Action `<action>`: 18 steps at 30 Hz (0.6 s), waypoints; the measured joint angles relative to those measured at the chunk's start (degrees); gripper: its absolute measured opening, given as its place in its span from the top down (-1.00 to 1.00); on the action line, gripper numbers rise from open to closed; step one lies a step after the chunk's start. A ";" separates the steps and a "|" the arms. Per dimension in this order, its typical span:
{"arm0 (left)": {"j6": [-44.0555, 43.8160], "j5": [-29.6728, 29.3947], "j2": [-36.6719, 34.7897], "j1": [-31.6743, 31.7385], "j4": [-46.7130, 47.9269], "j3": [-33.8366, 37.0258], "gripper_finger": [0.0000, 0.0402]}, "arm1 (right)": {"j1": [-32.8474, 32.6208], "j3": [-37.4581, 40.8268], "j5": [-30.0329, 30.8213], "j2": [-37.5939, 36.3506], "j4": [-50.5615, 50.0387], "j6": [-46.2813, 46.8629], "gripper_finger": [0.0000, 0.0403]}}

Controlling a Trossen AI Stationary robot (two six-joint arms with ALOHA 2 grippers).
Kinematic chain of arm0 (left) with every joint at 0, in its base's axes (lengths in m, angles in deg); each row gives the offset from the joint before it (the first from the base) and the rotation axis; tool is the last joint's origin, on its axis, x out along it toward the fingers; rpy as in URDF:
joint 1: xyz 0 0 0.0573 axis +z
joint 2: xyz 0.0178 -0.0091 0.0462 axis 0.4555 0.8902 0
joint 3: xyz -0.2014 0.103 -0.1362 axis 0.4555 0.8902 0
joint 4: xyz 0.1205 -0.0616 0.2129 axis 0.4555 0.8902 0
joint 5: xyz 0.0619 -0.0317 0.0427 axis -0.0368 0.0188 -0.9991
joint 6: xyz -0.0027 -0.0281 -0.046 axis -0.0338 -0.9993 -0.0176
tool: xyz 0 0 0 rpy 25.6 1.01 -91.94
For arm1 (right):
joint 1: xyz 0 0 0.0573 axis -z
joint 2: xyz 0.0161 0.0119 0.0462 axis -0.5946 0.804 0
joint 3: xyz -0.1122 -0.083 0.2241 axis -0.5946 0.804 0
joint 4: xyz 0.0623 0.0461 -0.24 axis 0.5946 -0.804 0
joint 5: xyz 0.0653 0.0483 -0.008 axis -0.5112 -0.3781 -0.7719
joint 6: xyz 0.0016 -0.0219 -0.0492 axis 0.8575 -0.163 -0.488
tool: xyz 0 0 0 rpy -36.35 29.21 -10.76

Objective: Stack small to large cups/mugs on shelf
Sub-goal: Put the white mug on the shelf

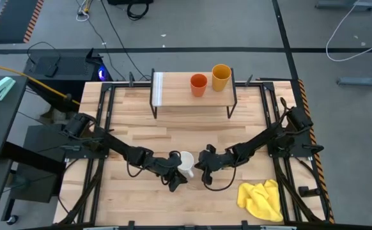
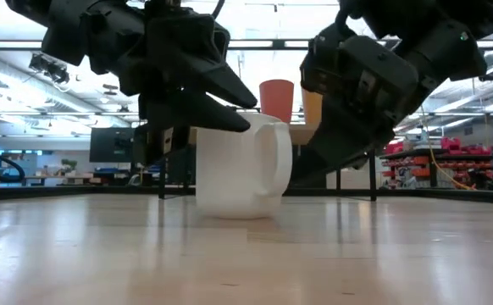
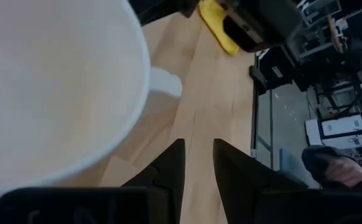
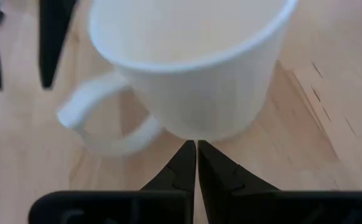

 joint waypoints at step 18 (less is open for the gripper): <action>0.11 -1.12 -0.01 0.06 0.43 0.02 0.54 | -2.61 0.02 -1.10 -0.25 2.25 -1.04 0.89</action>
